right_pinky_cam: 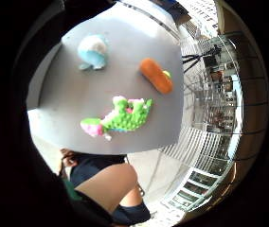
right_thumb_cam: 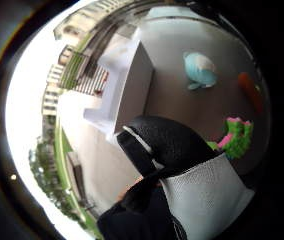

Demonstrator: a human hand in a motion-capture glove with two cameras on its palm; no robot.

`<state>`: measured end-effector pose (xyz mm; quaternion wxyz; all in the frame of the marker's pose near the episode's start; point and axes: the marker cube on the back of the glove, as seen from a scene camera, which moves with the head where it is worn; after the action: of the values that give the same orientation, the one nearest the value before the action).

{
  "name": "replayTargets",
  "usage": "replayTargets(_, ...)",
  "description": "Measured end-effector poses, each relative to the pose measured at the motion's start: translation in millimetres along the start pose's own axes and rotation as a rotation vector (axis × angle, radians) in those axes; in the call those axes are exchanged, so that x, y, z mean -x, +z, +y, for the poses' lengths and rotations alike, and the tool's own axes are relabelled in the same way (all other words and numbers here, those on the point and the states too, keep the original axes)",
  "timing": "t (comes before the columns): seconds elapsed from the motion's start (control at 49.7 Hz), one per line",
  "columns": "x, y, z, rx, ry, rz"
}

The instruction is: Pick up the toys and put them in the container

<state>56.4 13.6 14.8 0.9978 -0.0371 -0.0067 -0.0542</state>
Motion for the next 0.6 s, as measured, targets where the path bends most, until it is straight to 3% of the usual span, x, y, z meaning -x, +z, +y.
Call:
replayTargets(0.06,-19.2,8.8,-0.8,0.018,0.136,0.018)
replayTargets(0.322,-53.8,60.9,38.8,0.095,0.219,-0.019)
replayTargets(0.604,-100.2,162.4,83.5,0.228,0.369,-0.078)
